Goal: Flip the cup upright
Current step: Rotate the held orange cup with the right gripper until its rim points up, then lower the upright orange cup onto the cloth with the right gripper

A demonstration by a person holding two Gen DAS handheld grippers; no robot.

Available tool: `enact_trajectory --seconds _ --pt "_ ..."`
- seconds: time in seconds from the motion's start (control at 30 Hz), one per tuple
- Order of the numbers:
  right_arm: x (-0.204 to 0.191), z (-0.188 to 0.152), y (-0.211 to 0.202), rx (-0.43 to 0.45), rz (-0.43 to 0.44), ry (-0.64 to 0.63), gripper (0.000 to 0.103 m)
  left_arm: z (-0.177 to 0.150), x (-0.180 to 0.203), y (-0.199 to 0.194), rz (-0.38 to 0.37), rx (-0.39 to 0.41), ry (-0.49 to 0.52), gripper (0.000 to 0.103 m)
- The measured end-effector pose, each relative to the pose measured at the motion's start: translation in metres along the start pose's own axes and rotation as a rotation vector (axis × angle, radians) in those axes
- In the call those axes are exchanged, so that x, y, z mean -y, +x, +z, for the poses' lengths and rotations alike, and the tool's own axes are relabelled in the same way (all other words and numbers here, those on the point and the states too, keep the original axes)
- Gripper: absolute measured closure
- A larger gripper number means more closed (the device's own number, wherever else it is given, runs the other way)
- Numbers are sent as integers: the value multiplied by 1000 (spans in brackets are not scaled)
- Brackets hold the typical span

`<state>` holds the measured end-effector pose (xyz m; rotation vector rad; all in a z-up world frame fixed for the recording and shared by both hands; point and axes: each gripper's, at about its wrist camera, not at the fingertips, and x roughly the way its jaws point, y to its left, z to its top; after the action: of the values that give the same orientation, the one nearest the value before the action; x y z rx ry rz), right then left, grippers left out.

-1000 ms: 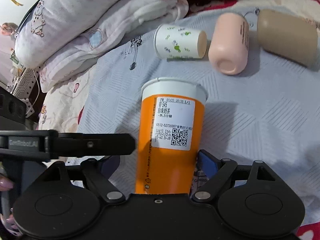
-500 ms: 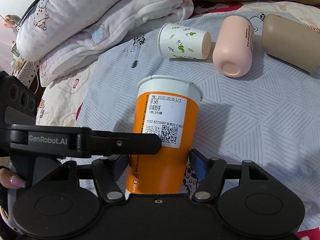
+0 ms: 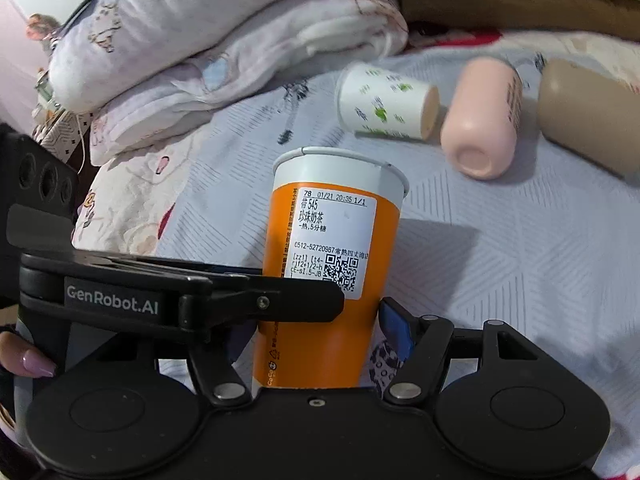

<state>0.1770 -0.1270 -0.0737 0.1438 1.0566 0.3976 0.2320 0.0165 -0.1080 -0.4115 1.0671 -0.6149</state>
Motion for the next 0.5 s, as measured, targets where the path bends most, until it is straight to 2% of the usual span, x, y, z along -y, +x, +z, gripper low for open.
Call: enact_trajectory --seconds 0.17,0.27,0.33,0.5 --pt "-11 1 -6 72 -23 -79 31 2 13 -12 26 66 87 35" --pt "-25 -2 -9 139 -78 -188 31 2 22 -19 47 120 140 35" --pt "-36 -5 -10 189 -127 -277 31 3 22 -23 43 154 140 35" --pt "-47 -11 -7 297 -203 -418 31 -1 27 -28 77 240 198 35"
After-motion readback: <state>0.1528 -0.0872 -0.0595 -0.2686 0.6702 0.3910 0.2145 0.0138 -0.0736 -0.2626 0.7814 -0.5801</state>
